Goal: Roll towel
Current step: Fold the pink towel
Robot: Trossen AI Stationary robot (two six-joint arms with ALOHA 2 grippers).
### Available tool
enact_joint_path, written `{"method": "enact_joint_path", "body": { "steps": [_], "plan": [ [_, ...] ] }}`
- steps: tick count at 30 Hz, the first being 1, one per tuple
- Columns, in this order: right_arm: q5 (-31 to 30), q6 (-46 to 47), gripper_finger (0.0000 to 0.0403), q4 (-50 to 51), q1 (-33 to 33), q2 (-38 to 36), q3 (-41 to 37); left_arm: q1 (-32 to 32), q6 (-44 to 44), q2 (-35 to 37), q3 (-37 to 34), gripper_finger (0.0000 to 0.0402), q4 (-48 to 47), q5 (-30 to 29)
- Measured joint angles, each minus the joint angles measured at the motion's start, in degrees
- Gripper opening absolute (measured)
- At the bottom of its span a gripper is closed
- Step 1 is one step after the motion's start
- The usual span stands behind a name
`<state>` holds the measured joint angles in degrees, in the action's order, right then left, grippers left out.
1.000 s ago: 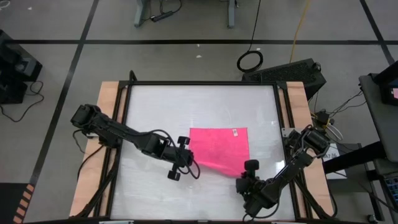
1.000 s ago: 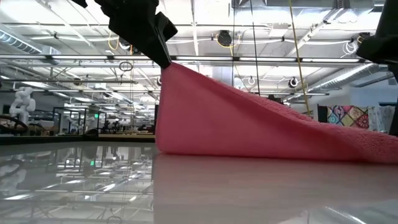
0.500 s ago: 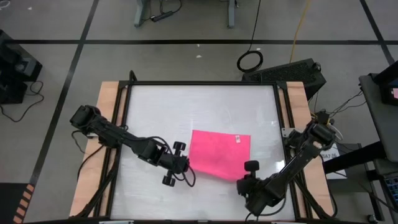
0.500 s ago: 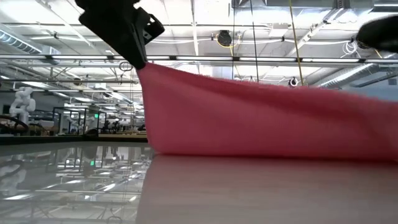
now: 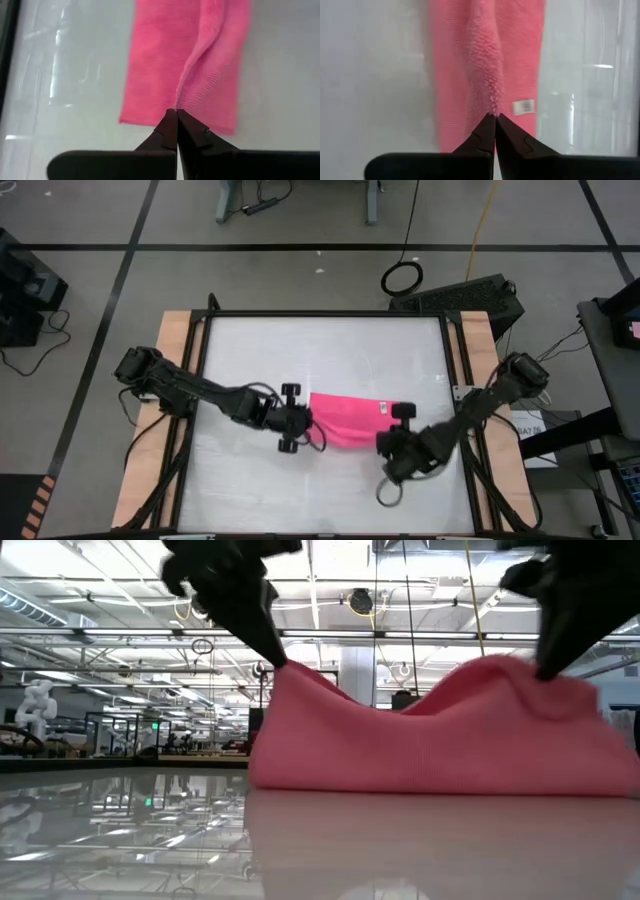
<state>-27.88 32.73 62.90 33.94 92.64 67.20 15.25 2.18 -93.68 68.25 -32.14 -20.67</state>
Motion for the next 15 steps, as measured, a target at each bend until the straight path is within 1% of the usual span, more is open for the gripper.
{"method": "enact_joint_path", "body": {
  "steps": [4, 6, 8, 10, 15],
  "plan": [
    [2.8, -3.7, 0.0000, 0.2, -6.3, 0.0, -1.5, -4.5, -1.7, -0.9, 0.0, 0.0001, 0.3, 0.1],
    [6.0, -3.7, 0.0002, -0.2, -9.1, 0.0, -2.9, -6.6, -1.7, -2.1, 0.0, 0.0001, 0.2, 2.1],
    [7.4, -1.7, 0.0013, -0.1, -11.4, 0.0, -4.5, -8.5, -2.6, -3.7, 0.0, 0.0003, 0.3, 5.1],
    [8.5, -0.6, 0.0033, 0.0, -12.7, 0.0, -5.7, -9.9, -3.2, -5.8, 0.0, 0.0004, 0.5, 7.0],
    [8.0, 2.3, 0.0108, 0.5, -13.0, -1.6, -7.7, -12.5, -4.6, -9.8, 0.0, 0.0005, 1.5, 6.8]
  ]
}}
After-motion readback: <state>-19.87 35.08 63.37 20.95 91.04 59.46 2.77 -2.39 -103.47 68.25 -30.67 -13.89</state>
